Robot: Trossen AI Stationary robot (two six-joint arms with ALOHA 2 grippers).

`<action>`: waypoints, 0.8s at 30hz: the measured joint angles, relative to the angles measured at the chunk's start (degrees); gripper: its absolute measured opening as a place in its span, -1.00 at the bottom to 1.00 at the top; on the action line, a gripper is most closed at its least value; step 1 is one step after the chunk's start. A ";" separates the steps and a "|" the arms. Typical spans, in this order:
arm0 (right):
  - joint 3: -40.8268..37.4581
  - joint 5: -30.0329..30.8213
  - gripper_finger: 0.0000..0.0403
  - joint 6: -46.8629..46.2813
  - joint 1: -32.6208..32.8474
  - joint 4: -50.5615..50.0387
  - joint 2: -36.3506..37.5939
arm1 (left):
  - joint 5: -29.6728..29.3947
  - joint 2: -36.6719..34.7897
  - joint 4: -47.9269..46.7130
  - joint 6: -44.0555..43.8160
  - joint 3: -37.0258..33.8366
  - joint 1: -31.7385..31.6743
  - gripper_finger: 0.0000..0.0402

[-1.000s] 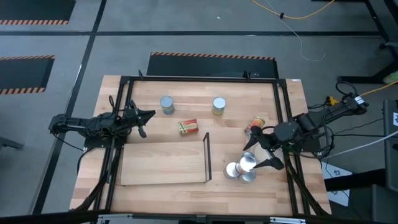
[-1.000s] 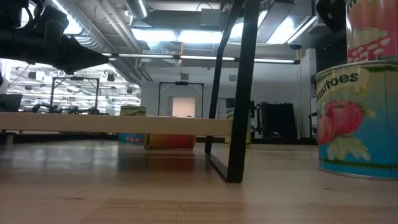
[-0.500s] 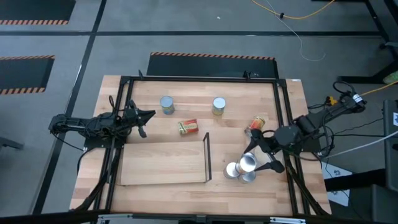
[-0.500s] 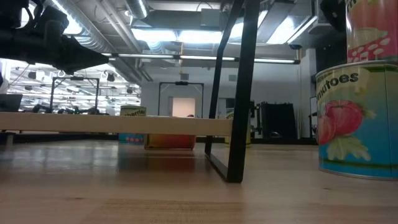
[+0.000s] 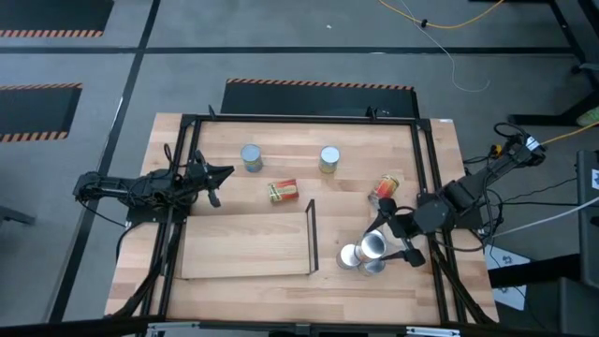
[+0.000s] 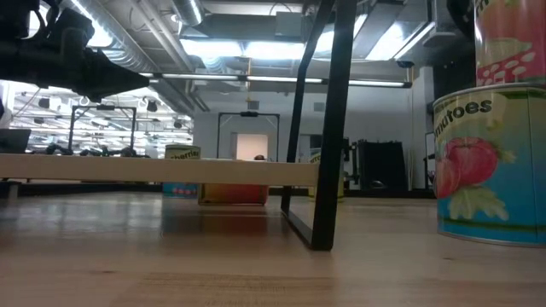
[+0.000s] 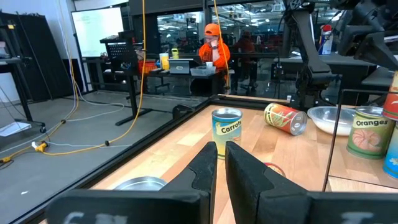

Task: Pick and place cans onto a shelf
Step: Put the corn can on the shelf

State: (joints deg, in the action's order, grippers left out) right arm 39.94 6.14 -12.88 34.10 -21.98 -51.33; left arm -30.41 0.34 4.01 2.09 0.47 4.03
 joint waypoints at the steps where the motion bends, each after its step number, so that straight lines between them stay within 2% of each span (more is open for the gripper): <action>1: 0.00 0.25 0.99 0.00 0.12 0.02 0.00 | 0.00 0.02 0.00 0.00 0.00 -0.02 -0.86; 10: -0.01 0.36 0.99 -0.31 0.36 -0.09 -0.12 | 0.00 0.02 0.00 -0.02 0.00 0.00 -0.86; 24: 0.00 1.84 0.99 -0.34 0.36 -0.18 -4.80 | 0.00 0.02 -0.01 0.00 0.00 -0.01 -0.86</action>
State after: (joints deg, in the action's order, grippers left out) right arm 39.94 7.98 -13.23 34.46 -22.16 -56.14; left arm -30.41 0.36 4.00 2.09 0.47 4.02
